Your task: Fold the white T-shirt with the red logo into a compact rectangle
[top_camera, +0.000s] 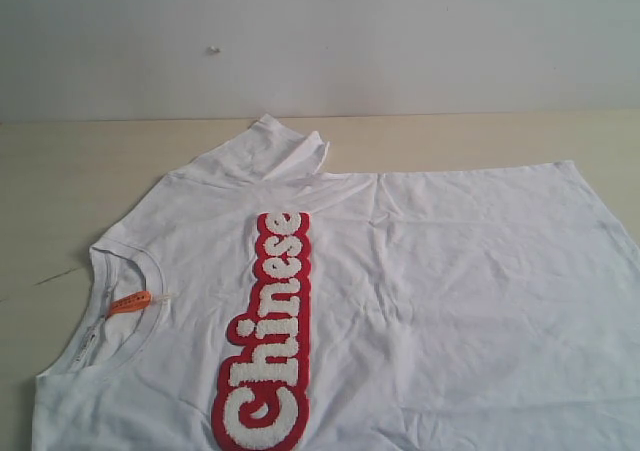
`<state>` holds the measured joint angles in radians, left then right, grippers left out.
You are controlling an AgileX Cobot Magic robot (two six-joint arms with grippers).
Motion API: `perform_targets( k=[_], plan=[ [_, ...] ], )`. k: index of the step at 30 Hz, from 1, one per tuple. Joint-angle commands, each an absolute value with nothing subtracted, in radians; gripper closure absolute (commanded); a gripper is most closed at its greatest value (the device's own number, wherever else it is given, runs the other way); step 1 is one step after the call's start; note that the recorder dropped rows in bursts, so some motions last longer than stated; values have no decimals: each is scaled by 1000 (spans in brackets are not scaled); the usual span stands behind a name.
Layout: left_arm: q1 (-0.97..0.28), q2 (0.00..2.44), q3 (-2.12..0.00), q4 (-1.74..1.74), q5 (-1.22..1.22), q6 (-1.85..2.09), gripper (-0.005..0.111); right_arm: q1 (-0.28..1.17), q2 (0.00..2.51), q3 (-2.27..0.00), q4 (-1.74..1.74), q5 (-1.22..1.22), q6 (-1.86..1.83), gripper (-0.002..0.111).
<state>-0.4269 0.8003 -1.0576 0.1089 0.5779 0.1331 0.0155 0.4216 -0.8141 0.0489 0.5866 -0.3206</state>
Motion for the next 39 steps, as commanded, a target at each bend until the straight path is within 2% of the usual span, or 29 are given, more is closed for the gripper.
perform_targets(
  k=[1, 6, 9, 20, 27, 29, 33, 36, 39],
  plan=[
    [-512, 934, -1143, 97, 682, 305, 107, 55, 644, -930, 45, 665, -366, 108],
    [-570, 1083, -1206, 99, 815, 548, 107, 59, 924, -1093, 48, 802, -460, 108],
    [-570, 1185, -1209, 99, 843, 688, 107, 59, 1052, -1143, 53, 894, -657, 108],
    [-570, 1448, -1209, 99, 939, 1077, 107, 59, 1281, -1143, 72, 1035, -1181, 108],
    [-568, 1540, -1209, 99, 1011, 1118, 107, 59, 1341, -1143, 72, 1066, -1211, 108],
    [-568, 1545, -1201, 97, 1006, 1118, 107, 59, 1341, -1141, 72, 1064, -1211, 105],
    [-568, 1545, -1179, 93, 1013, 1118, 102, 59, 1341, -1141, 72, 1070, -1209, 85],
    [-568, 1545, -1173, 93, 1024, 1116, 86, 59, 1341, -1141, 75, 1089, -1209, 56],
    [-568, 1545, -1173, 93, 1027, 1112, 62, 59, 1341, -1117, 75, 1099, -1211, 22]
  ],
)
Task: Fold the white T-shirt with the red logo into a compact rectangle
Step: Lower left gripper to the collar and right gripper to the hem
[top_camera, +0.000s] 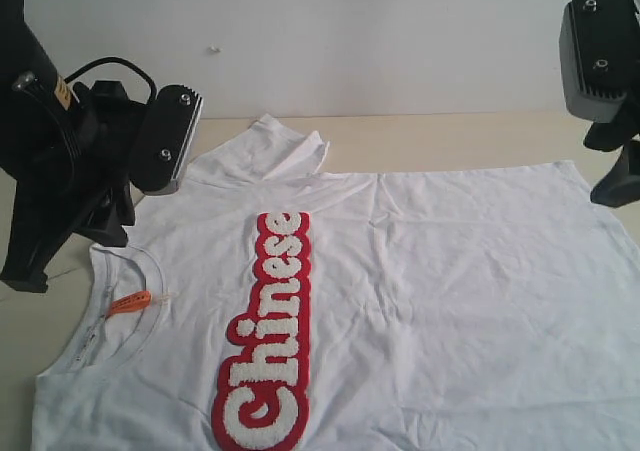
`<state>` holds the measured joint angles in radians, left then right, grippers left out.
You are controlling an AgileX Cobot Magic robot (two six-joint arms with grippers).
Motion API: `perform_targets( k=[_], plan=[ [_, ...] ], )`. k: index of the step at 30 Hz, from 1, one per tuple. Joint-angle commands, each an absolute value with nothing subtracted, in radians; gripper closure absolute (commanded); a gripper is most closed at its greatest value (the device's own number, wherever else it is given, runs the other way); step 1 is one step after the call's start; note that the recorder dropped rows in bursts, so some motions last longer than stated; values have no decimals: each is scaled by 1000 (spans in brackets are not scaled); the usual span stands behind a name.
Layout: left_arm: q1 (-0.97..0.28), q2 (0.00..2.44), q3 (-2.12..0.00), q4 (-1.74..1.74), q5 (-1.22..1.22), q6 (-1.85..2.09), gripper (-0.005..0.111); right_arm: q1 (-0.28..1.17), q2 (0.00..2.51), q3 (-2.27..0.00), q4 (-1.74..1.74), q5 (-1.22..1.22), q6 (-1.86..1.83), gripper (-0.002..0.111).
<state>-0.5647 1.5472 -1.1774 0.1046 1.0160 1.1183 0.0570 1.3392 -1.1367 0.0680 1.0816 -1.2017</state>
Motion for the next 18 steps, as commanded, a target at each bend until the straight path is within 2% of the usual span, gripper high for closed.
perform_targets(
  k=[1, 2, 5, 7, 10, 18],
  plan=[
    [-568, 1545, -1173, 93, 1023, 1102, 53, 59, 1341, -1101, 72, 1101, -1212, 11],
    [-568, 1545, -1173, 93, 1019, 1086, 46, 59, 1341, -1085, 67, 1104, -1227, 4],
    [-568, 1545, -1173, 93, 995, 1039, 23, 59, 1343, -1016, 51, 1105, -1273, 4],
    [-568, 1545, -1173, 79, 992, 1022, 13, 59, 1351, -967, 14, 1097, -1273, 4],
    [-568, 1546, -1171, 8, 989, 1008, 7, 59, 1371, -911, -37, 1087, -1275, 4],
    [-568, 1546, -1171, -26, 943, 1013, 6, 59, 1404, -880, -48, 1022, -1280, 4]
  ],
)
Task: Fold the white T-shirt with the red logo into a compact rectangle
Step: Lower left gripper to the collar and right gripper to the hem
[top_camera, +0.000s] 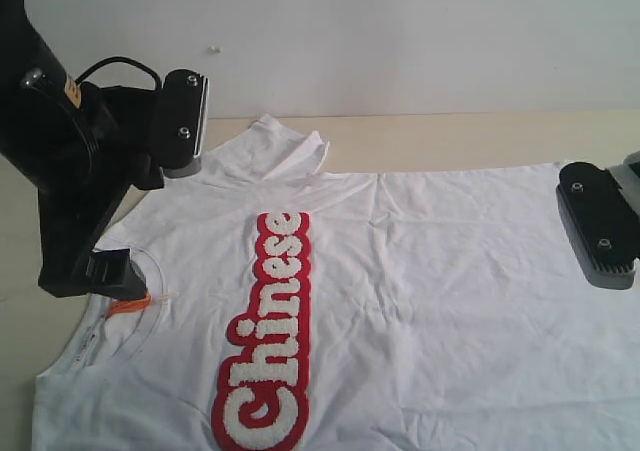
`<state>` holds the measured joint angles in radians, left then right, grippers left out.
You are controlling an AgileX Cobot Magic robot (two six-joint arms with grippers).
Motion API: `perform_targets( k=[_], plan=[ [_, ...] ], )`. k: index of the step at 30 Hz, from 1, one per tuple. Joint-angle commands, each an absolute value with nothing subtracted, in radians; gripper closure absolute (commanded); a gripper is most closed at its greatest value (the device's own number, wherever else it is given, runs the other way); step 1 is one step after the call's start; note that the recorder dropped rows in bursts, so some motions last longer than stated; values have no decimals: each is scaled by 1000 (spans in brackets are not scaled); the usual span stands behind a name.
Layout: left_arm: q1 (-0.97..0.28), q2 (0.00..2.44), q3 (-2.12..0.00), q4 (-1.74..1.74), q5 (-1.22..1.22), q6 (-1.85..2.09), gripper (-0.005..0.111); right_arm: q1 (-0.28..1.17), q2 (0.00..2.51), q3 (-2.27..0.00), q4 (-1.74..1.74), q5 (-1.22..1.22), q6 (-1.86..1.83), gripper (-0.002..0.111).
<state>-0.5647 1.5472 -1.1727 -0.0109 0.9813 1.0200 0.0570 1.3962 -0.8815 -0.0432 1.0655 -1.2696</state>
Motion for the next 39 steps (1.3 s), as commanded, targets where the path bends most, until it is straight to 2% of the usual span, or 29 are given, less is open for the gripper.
perform_targets(
  k=[1, 9, 19, 27, 39],
  plan=[
    [-568, 1547, -1171, -23, 939, 1013, 7, 59, 1404, -880, -48, 1009, -1280, 4],
    [-566, 1601, -1163, 91, 943, 1018, 7, 59, 1433, -880, -68, 970, -1318, 4],
    [-366, 1704, -1163, 93, 907, 1167, 7, 56, 1579, -880, -87, 882, -1352, 4],
    [-314, 1777, -1163, 76, 836, 1339, 7, 52, 1646, -887, -89, 809, -1357, 4],
    [-287, 1848, -1171, -222, 934, 1489, 7, -128, 1696, -995, 15, 864, -1458, 4]
  ],
)
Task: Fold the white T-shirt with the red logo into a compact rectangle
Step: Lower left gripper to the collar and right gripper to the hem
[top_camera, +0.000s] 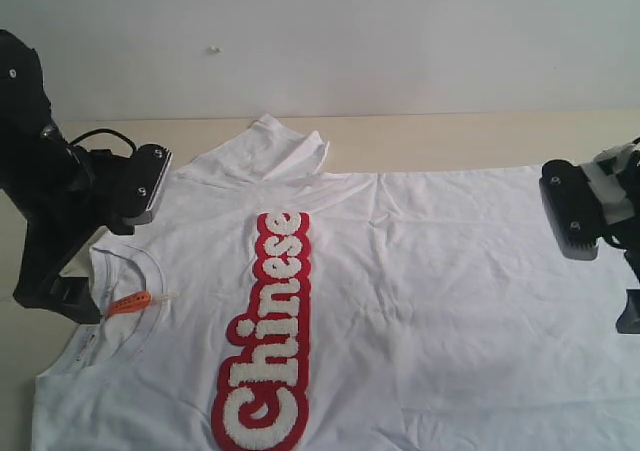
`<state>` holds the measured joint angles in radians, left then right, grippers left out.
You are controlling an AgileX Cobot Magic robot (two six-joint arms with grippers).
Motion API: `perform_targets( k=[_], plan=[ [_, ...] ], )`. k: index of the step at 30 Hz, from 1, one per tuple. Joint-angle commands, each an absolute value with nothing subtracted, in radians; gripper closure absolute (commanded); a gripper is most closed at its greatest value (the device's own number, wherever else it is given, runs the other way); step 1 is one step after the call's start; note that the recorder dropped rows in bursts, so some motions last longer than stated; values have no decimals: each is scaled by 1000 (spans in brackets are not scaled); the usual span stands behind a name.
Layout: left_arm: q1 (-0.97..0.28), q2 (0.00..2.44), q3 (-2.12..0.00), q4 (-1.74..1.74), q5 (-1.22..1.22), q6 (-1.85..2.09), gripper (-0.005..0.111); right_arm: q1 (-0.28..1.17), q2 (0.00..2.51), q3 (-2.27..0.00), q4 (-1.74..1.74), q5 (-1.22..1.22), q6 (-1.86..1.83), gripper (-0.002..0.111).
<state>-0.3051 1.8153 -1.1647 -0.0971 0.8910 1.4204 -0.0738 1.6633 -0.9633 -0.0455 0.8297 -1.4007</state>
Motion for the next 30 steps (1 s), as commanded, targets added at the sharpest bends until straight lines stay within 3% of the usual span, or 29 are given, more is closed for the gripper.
perform_targets(
  k=[1, 16, 30],
  plan=[
    [-282, 1865, -1180, -229, 965, 1498, 7, -137, 1709, -999, 25, 866, -1464, 5],
    [-259, 1967, -1262, -236, 1016, 1510, 7, -154, 1882, -1078, -7, 877, -1489, 10],
    [-259, 2025, -1262, -247, 987, 1540, 7, -263, 1921, -1078, 0, 781, -1497, 10]
  ],
)
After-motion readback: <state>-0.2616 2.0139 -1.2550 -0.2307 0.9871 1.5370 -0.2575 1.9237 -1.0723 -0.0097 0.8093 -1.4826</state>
